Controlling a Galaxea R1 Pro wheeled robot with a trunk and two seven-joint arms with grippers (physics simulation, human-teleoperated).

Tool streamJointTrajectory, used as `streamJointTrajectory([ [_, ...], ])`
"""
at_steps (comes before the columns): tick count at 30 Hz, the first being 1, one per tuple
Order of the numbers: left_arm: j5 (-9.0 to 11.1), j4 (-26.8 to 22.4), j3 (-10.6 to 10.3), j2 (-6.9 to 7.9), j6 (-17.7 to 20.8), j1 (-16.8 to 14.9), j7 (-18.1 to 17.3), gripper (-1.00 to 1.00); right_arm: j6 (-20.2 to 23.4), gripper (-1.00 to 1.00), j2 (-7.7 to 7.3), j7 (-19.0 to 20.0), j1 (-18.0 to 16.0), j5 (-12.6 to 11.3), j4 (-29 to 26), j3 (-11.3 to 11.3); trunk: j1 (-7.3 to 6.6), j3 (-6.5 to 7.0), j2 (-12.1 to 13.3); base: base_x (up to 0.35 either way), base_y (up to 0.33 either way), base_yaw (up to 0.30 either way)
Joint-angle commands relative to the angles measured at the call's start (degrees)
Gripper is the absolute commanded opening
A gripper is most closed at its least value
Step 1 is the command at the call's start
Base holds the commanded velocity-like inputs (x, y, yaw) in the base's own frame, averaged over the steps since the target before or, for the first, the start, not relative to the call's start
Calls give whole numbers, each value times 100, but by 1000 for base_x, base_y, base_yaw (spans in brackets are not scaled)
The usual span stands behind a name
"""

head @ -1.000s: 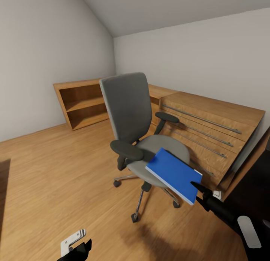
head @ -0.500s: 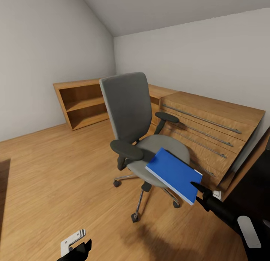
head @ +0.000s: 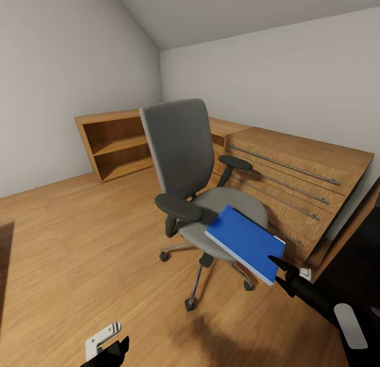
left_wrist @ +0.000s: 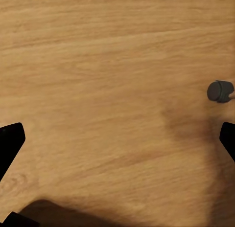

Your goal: In the bedroom, organize the workspace by keeping the computer under the desk, ensuring the monitor is on the desk, placing the keyboard on the desk next to the monitor, placing the mouse on the desk next to the keyboard, moving the folder from the swivel chair onto the desk next to the mouse, stacking the notebook on top of the folder with the pen on top of the notebook, and positioning the swivel chair next to the desk.

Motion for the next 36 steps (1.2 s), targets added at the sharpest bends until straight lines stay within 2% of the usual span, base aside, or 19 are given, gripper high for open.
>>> streamJointTrajectory([
  [1, 62, -9, -5, 2, 6, 0, 49, 100, 35, 100, 1, 17, -4, 5, 1, -13, -1, -4, -2, 0, 0, 0],
  [18, 69, -6, 2, 8, -7, 0, 25, 100, 35, 100, 1, 17, -4, 5, 1, -13, -1, -4, -2, 0, 2, 0],
  [36, 61, -6, 2, 8, -4, 0, 28, 100, 35, 100, 1, 17, -4, 6, 1, -4, -1, -4, -2, 44, 58, 0],
])
